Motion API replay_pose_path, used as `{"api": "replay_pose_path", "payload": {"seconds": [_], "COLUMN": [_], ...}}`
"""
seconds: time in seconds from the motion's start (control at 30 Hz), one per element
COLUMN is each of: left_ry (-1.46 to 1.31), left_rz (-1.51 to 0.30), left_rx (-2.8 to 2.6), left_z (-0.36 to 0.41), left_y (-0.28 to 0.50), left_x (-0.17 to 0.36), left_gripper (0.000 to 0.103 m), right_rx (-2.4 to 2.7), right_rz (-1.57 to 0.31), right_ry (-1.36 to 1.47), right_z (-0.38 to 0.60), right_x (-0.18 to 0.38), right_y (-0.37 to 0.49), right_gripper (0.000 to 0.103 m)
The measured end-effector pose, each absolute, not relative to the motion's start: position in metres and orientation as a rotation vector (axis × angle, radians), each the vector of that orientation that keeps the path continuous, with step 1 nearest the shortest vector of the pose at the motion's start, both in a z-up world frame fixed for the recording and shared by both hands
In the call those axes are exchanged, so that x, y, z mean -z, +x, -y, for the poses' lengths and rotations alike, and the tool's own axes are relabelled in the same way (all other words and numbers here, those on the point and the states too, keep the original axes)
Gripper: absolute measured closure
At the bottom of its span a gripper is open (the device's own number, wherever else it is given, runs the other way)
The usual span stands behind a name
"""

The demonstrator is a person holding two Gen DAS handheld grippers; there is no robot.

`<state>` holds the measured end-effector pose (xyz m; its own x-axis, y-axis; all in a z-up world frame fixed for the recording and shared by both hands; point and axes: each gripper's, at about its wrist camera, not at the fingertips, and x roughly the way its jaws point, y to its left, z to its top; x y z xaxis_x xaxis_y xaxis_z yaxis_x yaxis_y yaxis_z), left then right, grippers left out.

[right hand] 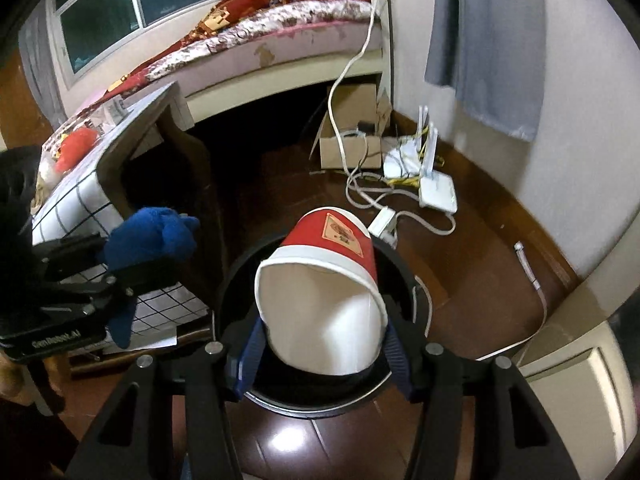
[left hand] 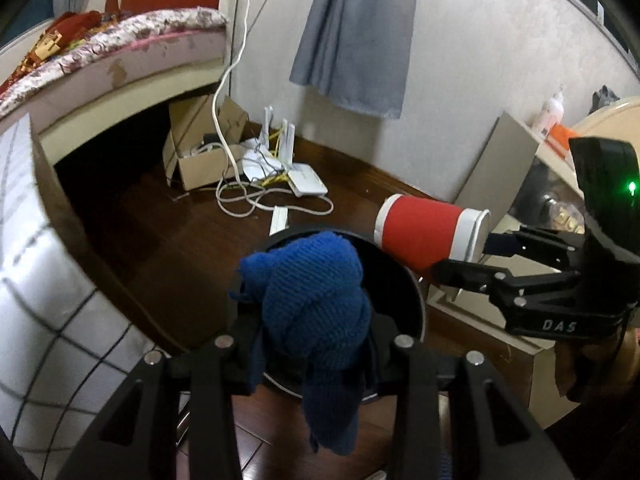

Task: Collect trash
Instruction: 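Carry cup and glove over the black bin and open both tools, then move both tools back over the table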

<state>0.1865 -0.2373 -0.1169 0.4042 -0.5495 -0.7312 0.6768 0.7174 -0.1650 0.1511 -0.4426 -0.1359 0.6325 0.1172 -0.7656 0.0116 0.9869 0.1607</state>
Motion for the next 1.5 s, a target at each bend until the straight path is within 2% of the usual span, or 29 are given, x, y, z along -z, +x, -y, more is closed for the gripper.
{"api": "replay_pose_path", "payload": {"seconds": [0.1,0.13,0.17,0.2,0.4,0.53,1.07,1.5], "left_ry": [0.167,0.165,0.167,0.167,0.164,0.163,0.113,0.066], "left_rz": [-0.879,-0.888,-0.895,-0.893,-0.886,-0.856,-0.768,-0.681], "left_rx": [0.796,0.806,0.789,0.763,0.665,0.580,0.386,0.234], "left_z": [0.245,0.247,0.249,0.249,0.238,0.222,0.162,0.090], "left_y": [0.192,0.194,0.197,0.200,0.196,0.193,0.169,0.147], "left_x": [0.127,0.130,0.134,0.136,0.134,0.127,0.073,0.035], "left_gripper": [0.058,0.044,0.032,0.014,0.004,0.001,0.001,0.001], "right_rx": [-0.071,-0.073,-0.064,-0.031,0.089,0.123,0.061,-0.065], "right_rz": [-0.924,-0.947,-0.970,-0.998,-1.044,-1.015,-0.921,-0.852], "right_ry": [0.158,0.156,0.146,0.124,0.171,0.175,0.048,-0.011], "right_z": [0.441,0.441,0.440,0.441,0.467,0.465,0.397,0.320], "right_x": [0.146,0.151,0.156,0.162,0.168,0.151,0.083,0.050], "right_y": [0.161,0.166,0.170,0.173,0.172,0.168,0.155,0.149], "right_gripper": [0.041,0.031,0.015,0.011,0.011,0.001,0.001,0.001]}}
